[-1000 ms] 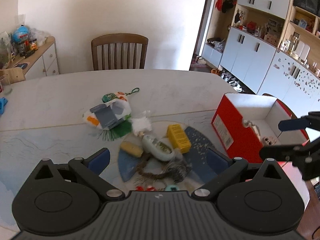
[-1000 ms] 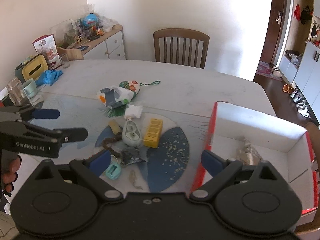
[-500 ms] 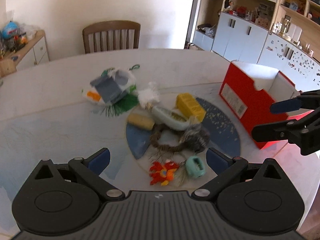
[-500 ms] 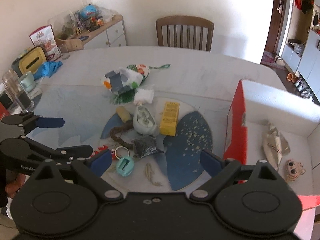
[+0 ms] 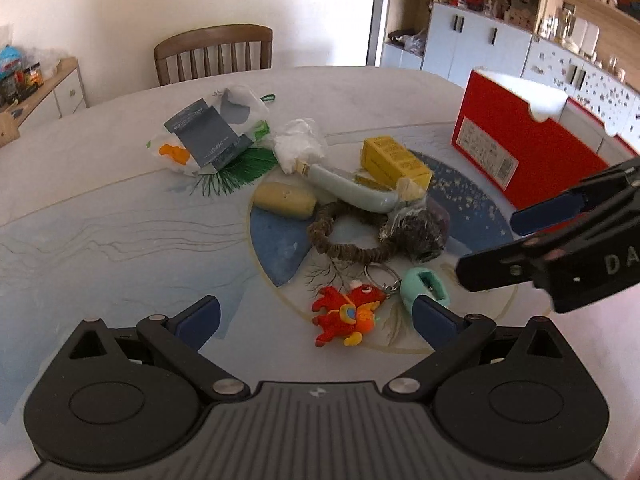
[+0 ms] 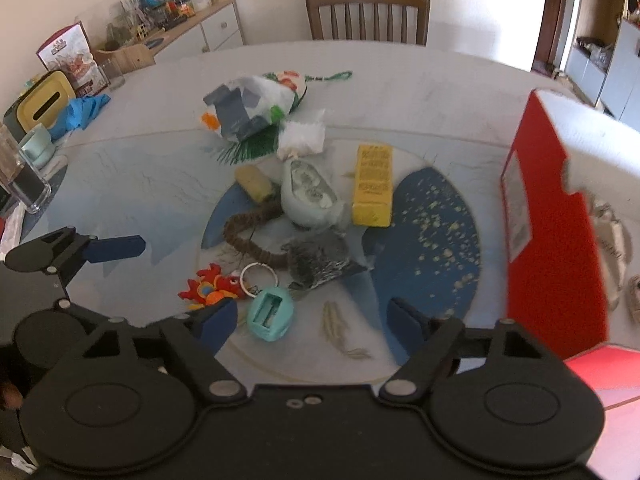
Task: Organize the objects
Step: 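Move both tools back over the pile of items on the table, then grasp the red dragon keychain with left tool while right tool grasps the teal sharpener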
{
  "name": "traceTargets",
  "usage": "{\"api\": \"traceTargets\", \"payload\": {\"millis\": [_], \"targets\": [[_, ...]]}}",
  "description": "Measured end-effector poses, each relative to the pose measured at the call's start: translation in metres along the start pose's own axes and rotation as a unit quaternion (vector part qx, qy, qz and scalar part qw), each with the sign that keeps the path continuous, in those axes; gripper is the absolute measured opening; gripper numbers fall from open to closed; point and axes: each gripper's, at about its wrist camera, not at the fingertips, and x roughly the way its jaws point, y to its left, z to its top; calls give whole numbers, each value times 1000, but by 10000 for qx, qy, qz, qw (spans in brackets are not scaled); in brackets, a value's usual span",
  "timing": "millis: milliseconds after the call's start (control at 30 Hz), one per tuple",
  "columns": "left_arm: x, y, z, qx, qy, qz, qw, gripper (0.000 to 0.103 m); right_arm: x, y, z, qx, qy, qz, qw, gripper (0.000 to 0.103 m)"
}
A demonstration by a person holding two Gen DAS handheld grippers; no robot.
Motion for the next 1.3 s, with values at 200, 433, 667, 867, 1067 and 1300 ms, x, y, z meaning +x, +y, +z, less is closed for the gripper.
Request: {"api": "traceTargets", "payload": {"millis": [200, 433, 667, 867, 1067, 1300], "targets": [[7, -5, -3, 246, -69, 45, 9997, 102, 16, 11, 1, 78, 168, 8, 9998, 73], [13, -13, -5, 546, -86, -18, 9985, 96, 33, 13, 4, 338, 438, 35, 9985, 62], [17, -16, -5, 616, 10, -179, 9979, 78, 40, 16, 6, 363, 605, -20, 9975, 57], [17, -16, -4, 651, 37, -323, 9973, 70, 41, 8, 8, 660, 731, 93, 9951, 54], [13, -24, -5, 913, 6, -449, 9948, 53, 40, 1, 7, 827, 742, 170, 9937, 46], [11, -29, -5, 1037, -7, -402, 9938, 38, 40, 3, 6, 788, 783, 207, 9936, 30]]}}
